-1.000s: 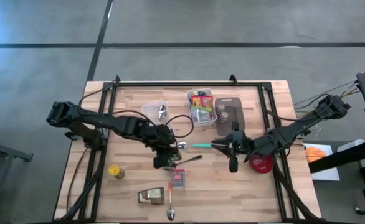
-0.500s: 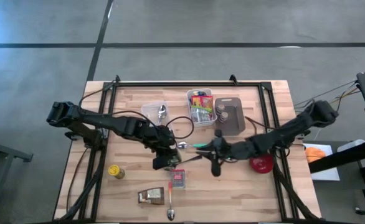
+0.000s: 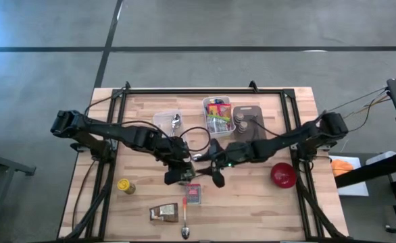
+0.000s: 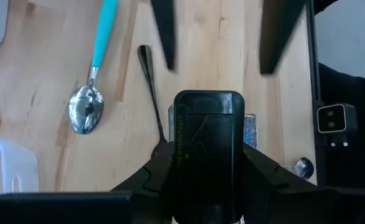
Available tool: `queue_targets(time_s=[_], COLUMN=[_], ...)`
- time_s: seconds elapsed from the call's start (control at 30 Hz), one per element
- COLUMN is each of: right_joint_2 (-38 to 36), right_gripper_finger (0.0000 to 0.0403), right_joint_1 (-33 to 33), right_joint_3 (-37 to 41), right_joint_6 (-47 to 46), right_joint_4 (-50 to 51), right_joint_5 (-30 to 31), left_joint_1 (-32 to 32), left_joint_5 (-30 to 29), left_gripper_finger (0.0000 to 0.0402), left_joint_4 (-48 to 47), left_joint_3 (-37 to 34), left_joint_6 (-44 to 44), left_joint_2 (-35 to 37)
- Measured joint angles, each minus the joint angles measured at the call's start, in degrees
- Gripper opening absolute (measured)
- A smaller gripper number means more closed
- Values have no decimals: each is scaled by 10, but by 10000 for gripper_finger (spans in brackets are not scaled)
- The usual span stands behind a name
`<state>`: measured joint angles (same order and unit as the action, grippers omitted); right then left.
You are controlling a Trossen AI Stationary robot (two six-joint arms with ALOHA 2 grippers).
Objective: Pick & Place Food Item
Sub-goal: Put the green seasoning can into the black bin
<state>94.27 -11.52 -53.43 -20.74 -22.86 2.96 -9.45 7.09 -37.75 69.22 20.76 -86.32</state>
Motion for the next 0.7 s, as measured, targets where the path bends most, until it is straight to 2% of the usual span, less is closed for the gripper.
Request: queue_targets(time_s=[0.23, 0.43, 0.53, 0.7], right_joint_2=[58, 71, 69, 62], right_gripper_finger=[228, 224, 198, 113], right_joint_1=[-3, -6, -11, -16], right_joint_3=[-49, -73, -75, -67], right_joint_6=[18, 49, 62, 65], right_joint_4=[1, 1, -1, -3], right_joint_5=[0, -2, 0, 5], left_joint_1=[0, -12, -18, -24], left_joint_5=[-2, 3, 4, -3], left_gripper_finger=[117, 117, 117, 117], left_joint_4=[5, 5, 6, 3], left_joint_3=[23, 37, 45, 55], left_joint_6=[-20, -32, -34, -25], left_joint_2=[0, 0, 0, 0])
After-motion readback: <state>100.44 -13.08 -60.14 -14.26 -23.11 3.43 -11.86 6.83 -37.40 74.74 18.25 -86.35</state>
